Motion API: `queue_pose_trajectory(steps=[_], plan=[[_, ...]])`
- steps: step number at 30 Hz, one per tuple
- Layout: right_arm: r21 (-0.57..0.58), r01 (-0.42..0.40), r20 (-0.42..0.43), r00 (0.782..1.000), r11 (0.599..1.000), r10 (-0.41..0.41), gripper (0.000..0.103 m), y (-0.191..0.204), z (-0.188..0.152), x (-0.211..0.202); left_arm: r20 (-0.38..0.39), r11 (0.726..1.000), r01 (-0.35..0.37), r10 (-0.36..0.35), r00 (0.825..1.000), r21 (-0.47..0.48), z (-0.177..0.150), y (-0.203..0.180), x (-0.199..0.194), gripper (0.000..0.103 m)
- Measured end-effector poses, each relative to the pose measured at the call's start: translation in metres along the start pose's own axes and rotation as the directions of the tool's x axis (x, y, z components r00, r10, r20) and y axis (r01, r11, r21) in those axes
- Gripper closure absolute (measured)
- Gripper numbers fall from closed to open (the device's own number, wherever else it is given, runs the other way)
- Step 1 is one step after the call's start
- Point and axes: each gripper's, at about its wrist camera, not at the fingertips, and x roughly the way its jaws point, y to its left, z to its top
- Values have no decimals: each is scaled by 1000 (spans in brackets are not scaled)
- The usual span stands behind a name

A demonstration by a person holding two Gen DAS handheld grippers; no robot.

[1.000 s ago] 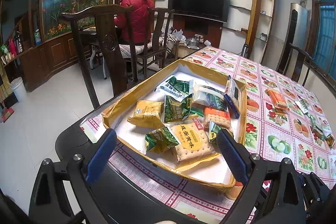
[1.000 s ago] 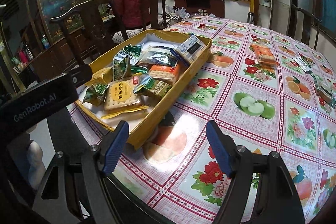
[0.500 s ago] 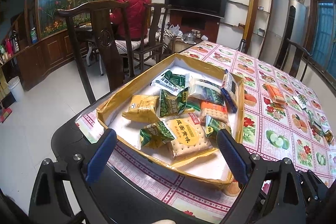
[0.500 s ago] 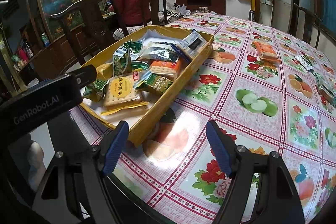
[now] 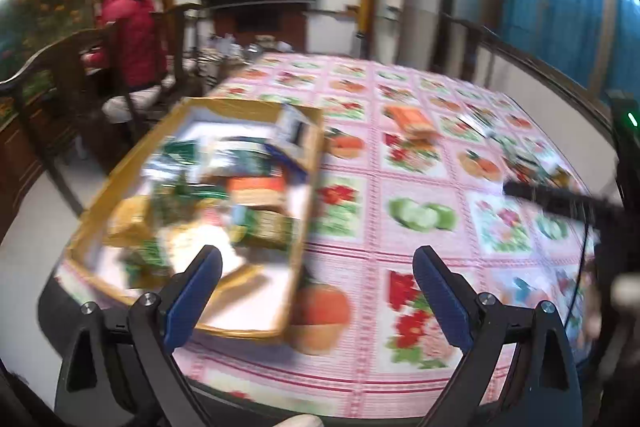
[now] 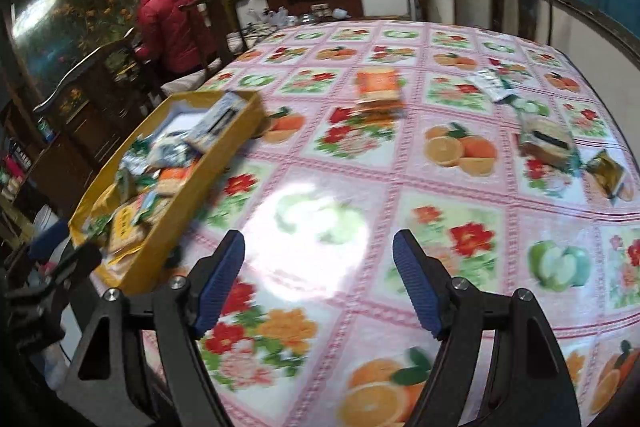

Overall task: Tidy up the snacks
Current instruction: 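Pull both tools back from the box, then grasp orange soda-cracker pack with left tool while right tool grasps gold-green pack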

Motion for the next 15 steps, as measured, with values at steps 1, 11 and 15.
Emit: queue_pose_trajectory(steps=[1, 11, 15], plan=[[18, 44, 5, 999, 999, -44, 26, -23, 8, -1, -18, 999, 25, -25, 1000, 22, 0, -10, 6, 7], [413, 213, -2, 972, 885, -233, 24, -239, 55, -8, -152, 984, 123, -103, 983, 126, -5, -74, 60, 7], [394, 359, -51, 928, 846, -370, 24, -281, 59, -6, -200, 984, 108, -79, 977, 140, -11, -82, 79, 7]])
